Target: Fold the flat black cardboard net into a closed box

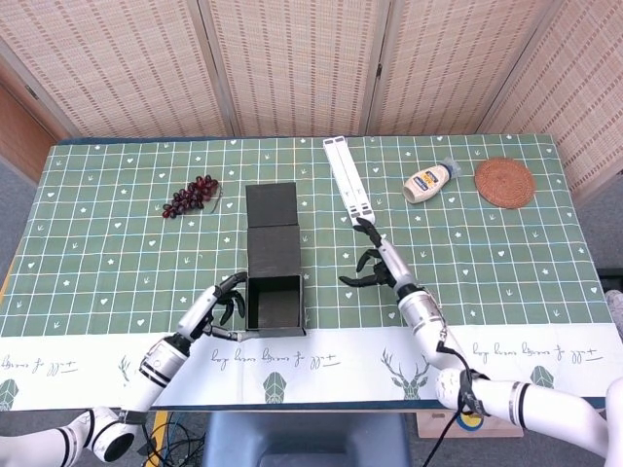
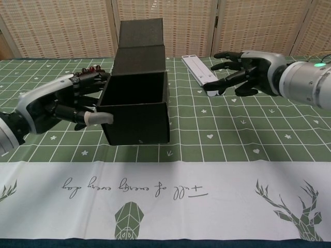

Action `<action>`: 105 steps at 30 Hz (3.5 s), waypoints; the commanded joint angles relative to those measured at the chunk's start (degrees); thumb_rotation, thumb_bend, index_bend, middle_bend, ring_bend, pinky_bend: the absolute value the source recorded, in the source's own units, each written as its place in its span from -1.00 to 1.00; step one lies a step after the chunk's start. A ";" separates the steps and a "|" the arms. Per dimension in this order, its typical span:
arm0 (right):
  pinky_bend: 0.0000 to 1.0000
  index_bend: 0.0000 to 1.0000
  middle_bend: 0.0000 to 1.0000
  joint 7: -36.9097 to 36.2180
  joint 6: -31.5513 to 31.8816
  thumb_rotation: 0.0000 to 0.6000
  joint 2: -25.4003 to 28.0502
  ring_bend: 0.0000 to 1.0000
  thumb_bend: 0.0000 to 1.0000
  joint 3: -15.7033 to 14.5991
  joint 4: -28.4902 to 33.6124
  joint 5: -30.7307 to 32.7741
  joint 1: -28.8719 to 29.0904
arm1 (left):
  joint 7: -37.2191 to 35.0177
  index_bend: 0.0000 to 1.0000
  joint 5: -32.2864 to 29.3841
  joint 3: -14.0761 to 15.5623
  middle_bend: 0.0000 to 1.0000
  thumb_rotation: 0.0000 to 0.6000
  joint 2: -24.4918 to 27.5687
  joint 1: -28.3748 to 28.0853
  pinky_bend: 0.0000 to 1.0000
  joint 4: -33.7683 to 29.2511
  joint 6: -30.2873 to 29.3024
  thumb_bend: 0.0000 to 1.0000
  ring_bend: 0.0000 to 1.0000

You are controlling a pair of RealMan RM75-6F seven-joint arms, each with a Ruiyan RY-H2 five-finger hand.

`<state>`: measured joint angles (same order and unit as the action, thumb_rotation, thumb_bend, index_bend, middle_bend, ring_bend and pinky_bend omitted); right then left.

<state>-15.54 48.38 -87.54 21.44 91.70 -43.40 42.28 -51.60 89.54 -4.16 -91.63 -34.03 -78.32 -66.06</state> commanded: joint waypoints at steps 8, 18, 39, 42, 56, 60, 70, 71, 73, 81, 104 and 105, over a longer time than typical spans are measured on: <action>1.00 -1.00 -0.78 3.46 -0.35 1.00 -7.06 0.13 -0.60 3.33 -4.10 3.37 5.94 | 4.77 -0.35 1.80 1.54 -0.36 1.00 2.97 -0.21 0.60 -6.83 -0.29 -0.81 0.14; 1.00 -1.00 -0.76 2.39 0.89 1.00 -11.51 0.13 -0.94 9.00 -7.13 4.75 9.62 | 9.09 -0.35 1.32 1.87 -0.36 1.00 1.60 -1.54 0.60 -7.62 1.95 -0.81 0.13; 1.00 -1.00 -0.34 4.24 -10.32 1.00 -0.18 0.21 -1.00 7.30 4.50 2.71 11.58 | 15.84 -0.40 -10.44 -3.48 -0.36 1.00 -5.00 -2.75 0.58 3.59 7.98 -0.81 0.09; 1.00 -1.00 -0.34 8.46 -9.43 1.00 0.61 0.21 -1.00 5.04 4.55 2.41 13.64 | 17.66 -0.41 -11.71 -3.89 -0.36 1.00 -5.53 -2.26 0.58 4.01 7.84 -0.81 0.07; 1.00 -0.90 -0.34 28.21 1.73 1.00 -1.03 0.21 -1.00 -3.57 3.80 -0.44 20.16 | 24.34 -0.45 -16.43 -6.46 -0.36 1.00 -8.55 0.49 0.58 3.81 4.52 -0.81 0.05; 1.00 -0.86 -0.34 32.38 3.87 1.00 -3.93 0.21 -1.00 -5.28 1.66 -1.45 21.31 | 27.84 -0.49 -18.55 -7.50 -0.36 1.00 -9.65 1.01 0.58 3.73 3.90 -0.81 0.06; 1.00 -0.86 -0.39 38.35 5.57 1.00 -8.08 0.21 -1.00 -6.88 -2.88 -2.90 22.79 | 28.55 -1.00 -19.34 -6.97 -0.86 1.00 -5.60 1.06 0.51 -0.42 8.85 -0.81 0.01; 1.00 -0.86 -0.39 38.46 5.48 1.00 -8.22 0.21 -1.00 -6.77 -2.99 -2.71 22.81 | 28.62 -1.00 -19.36 -6.96 -0.90 1.00 -5.18 1.08 0.51 -0.88 9.10 -0.81 0.00; 1.00 -0.86 -0.40 38.59 5.08 1.00 -8.35 0.21 -1.00 -6.53 -2.97 -2.21 22.84 | 28.50 -1.00 -19.54 -7.02 -0.94 1.00 -4.38 1.19 0.50 -1.92 9.64 -0.81 -0.02; 1.00 -0.86 -0.41 41.33 4.79 1.00 -8.48 0.21 -1.00 -7.60 -2.57 -2.47 22.92 | 31.54 -1.00 -20.89 -7.03 -1.00 1.00 -1.49 1.27 0.49 -4.20 11.16 -0.81 -0.07; 1.00 -0.73 -0.53 53.49 8.92 1.00 -12.01 0.22 -0.99 -13.59 -6.93 -10.58 21.72 | 36.44 -1.00 -19.98 -6.03 -1.00 1.00 7.96 4.42 0.49 -11.37 8.31 -0.81 -0.11; 1.00 -0.69 -0.53 53.61 9.02 1.00 -12.21 0.23 -0.94 -13.77 -7.32 -11.34 21.66 | 36.34 -1.00 -19.81 -6.04 -1.00 1.00 8.26 4.53 0.49 -11.58 8.14 -0.81 -0.11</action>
<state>37.76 57.19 -99.42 7.96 84.91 -53.90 64.07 -15.17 69.55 -10.18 -83.56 -29.64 -89.71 -57.77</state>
